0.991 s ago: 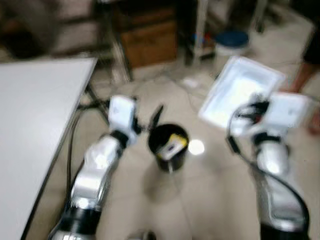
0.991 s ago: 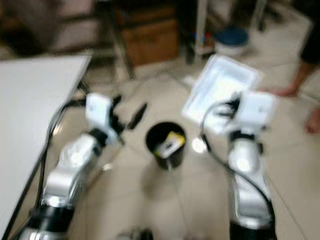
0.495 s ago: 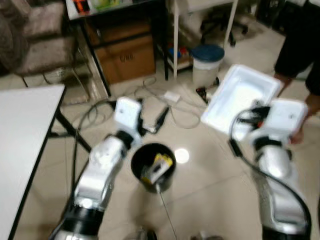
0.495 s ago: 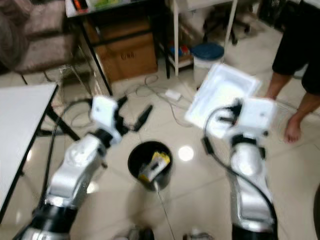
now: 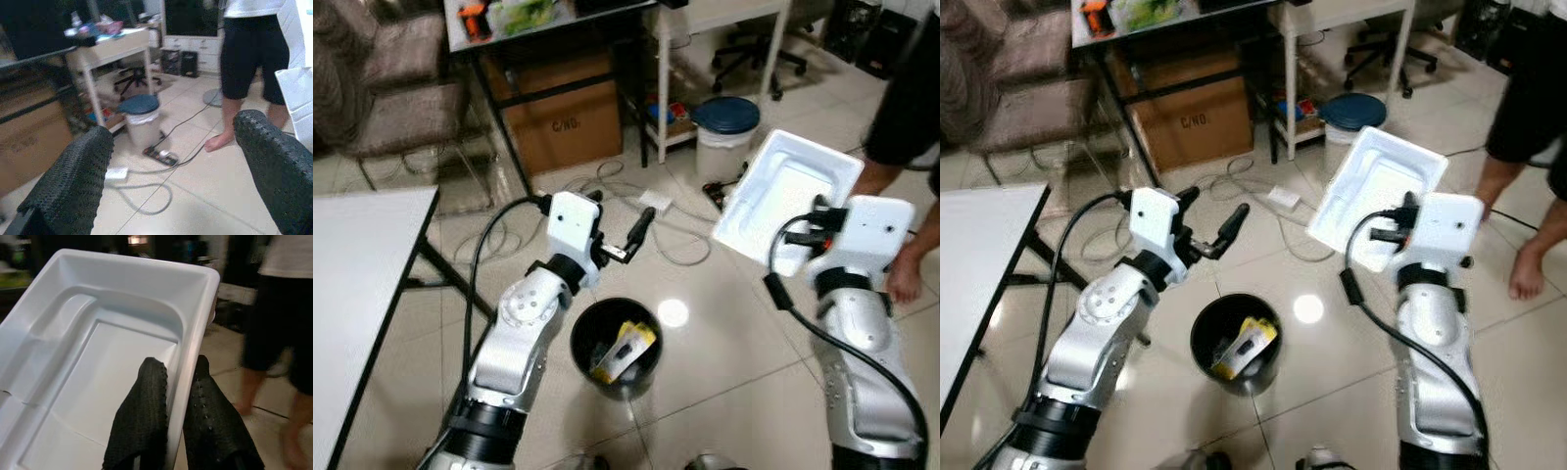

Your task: Picking trash to rubbish bin

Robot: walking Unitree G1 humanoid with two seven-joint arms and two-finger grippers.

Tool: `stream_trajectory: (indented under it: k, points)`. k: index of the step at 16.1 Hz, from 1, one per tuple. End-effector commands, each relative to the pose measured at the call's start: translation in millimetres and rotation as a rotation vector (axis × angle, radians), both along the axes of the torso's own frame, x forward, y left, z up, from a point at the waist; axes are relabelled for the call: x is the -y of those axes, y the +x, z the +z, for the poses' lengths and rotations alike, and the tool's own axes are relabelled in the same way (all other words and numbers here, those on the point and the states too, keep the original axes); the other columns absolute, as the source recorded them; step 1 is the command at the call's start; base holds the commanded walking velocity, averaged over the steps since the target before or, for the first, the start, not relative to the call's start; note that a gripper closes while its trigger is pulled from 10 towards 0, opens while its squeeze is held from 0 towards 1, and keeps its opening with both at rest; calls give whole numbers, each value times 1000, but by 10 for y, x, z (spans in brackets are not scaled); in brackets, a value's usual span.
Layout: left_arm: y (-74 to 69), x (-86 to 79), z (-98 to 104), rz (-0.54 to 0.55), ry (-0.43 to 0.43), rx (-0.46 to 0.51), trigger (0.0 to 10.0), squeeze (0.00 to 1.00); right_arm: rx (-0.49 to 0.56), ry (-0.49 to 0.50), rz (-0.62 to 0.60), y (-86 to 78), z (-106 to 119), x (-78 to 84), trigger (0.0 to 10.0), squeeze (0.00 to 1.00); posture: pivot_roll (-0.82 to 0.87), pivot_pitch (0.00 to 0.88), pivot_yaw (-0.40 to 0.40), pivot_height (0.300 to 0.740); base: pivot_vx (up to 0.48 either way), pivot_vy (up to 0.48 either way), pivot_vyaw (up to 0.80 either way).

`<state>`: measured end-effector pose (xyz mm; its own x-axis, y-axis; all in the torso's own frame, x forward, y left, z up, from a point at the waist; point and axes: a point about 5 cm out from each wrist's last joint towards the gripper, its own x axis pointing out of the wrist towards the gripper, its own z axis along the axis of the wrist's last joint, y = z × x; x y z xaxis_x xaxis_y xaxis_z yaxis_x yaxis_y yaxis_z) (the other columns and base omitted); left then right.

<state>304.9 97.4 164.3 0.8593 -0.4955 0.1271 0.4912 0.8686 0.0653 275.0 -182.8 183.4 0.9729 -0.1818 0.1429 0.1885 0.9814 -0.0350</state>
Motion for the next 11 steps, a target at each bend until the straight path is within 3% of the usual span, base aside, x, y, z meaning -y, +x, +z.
stream_trajectory:
  k: [1,7,11]
  points:
    - [12,-41,11,20,8,8,10000,0,7,8,10,16,-6,-16,10000,0,-102,126,83,740,0,0,0]
    - [49,-126,70,11,51,20,10000,0,14,58,17,67,-71,-146,10000,0,-53,114,144,740,0,0,0]
    - [46,-62,57,12,33,23,10000,0,22,47,39,118,-42,-141,10000,0,-65,105,109,740,0,0,0]
